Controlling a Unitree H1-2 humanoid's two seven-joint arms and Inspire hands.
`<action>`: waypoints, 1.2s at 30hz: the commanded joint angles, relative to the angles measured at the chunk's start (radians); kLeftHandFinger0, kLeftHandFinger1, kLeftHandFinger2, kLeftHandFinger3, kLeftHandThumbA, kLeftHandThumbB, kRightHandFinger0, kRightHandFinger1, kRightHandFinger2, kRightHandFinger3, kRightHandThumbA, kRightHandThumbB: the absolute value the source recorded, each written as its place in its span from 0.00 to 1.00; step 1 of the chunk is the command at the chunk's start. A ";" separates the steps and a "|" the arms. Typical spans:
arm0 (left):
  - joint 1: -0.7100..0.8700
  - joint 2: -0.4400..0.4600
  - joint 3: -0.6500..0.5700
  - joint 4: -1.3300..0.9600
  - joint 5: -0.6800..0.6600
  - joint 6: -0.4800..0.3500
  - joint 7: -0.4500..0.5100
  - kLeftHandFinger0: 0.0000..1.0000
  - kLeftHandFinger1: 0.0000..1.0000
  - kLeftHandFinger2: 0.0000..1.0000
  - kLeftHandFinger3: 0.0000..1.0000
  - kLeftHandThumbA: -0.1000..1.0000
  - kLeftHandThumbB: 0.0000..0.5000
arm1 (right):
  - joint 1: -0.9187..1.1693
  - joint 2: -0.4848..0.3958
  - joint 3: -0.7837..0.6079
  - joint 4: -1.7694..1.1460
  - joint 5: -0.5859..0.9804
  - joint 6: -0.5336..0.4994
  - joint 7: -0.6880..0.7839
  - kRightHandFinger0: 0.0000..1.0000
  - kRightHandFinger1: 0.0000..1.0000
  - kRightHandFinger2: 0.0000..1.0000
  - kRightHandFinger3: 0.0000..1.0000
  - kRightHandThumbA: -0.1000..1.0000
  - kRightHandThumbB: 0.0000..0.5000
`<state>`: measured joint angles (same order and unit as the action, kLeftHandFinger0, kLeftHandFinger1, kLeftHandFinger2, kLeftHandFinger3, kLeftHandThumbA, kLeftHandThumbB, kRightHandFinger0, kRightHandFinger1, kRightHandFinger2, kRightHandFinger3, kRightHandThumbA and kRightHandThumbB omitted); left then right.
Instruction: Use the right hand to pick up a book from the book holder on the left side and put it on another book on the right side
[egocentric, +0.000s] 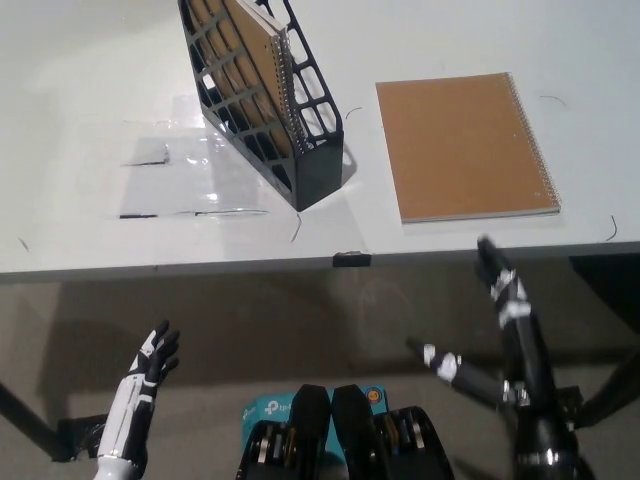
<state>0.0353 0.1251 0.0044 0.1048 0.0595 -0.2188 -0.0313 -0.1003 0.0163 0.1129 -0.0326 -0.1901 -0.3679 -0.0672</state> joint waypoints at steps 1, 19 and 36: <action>0.012 0.003 -0.013 -0.031 0.025 -0.052 0.001 1.00 1.00 1.00 1.00 1.00 0.52 | -0.142 -0.002 0.007 -0.075 0.016 0.067 0.045 1.00 1.00 1.00 1.00 0.97 0.55; 0.073 0.001 -0.030 -0.044 0.036 -0.097 -0.003 1.00 1.00 1.00 1.00 1.00 0.45 | -0.668 0.032 -0.033 0.303 0.099 0.271 0.085 1.00 1.00 1.00 1.00 1.00 0.51; 0.072 -0.005 -0.030 -0.041 0.064 -0.111 0.007 1.00 1.00 1.00 1.00 1.00 0.43 | -0.905 0.116 -0.096 0.582 0.200 0.336 0.098 1.00 1.00 1.00 1.00 1.00 0.47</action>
<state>0.1048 0.1158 -0.0199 0.0886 0.1104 -0.2757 -0.0311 -0.9223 0.1050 0.0278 0.5463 -0.0284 -0.0486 0.0230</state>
